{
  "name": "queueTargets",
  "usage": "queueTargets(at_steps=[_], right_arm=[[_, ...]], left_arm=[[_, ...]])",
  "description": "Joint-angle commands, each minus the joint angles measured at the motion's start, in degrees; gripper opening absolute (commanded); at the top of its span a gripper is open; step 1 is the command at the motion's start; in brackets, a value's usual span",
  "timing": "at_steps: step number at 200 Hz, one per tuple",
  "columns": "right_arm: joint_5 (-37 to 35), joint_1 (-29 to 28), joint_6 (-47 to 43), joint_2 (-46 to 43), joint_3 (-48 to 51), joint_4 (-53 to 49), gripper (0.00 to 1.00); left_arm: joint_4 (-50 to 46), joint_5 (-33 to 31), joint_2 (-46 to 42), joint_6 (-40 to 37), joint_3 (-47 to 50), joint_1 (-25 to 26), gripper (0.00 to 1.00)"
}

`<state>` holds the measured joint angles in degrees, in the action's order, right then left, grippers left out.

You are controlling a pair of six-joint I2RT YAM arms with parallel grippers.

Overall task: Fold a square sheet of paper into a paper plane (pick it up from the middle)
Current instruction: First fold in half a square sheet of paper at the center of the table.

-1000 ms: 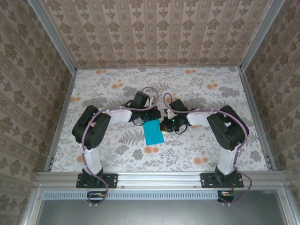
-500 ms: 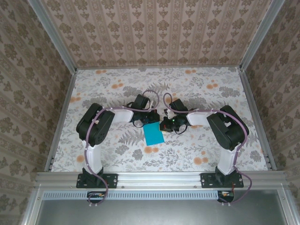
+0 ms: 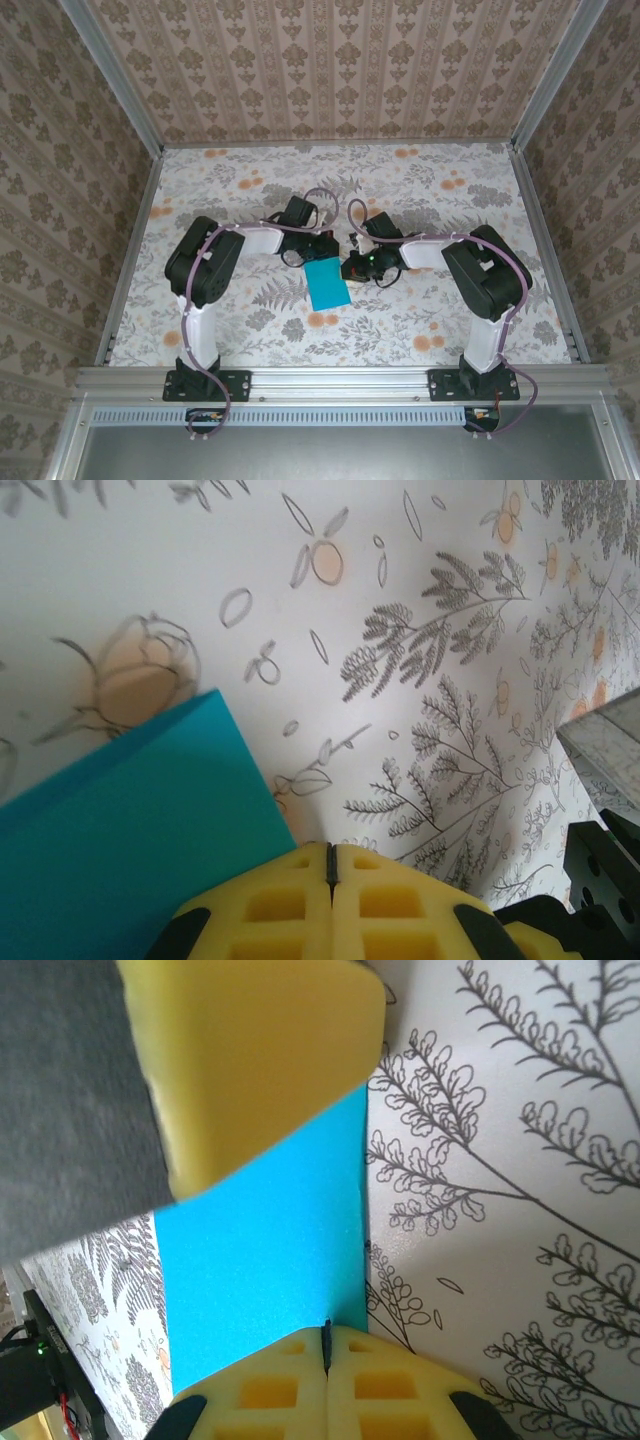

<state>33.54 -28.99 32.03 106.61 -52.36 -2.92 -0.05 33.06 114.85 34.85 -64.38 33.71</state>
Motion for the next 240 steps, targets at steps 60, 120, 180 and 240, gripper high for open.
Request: queueTargets(at_steps=[60,120,180,240], right_arm=[[-1.2,-0.4,-2.3,1.8,5.8,-13.1,0.0],[-1.2,-0.4,-2.4,0.8,6.6,-13.0,0.0],[-1.4,-0.4,-2.2,0.3,6.6,-13.1,0.0],[-1.7,-0.4,-1.5,-0.2,6.2,-12.8,0.0]], left_arm=[[-3.3,-5.3,4.2,-4.6,-4.5,-4.3,0.0],[-6.0,-5.8,6.5,-6.1,-8.6,-4.5,0.0],[-8.1,-6.3,7.4,-7.3,-11.5,-5.0,0.0],[-9.2,-4.2,5.7,-8.7,-14.1,-5.5,0.0]])
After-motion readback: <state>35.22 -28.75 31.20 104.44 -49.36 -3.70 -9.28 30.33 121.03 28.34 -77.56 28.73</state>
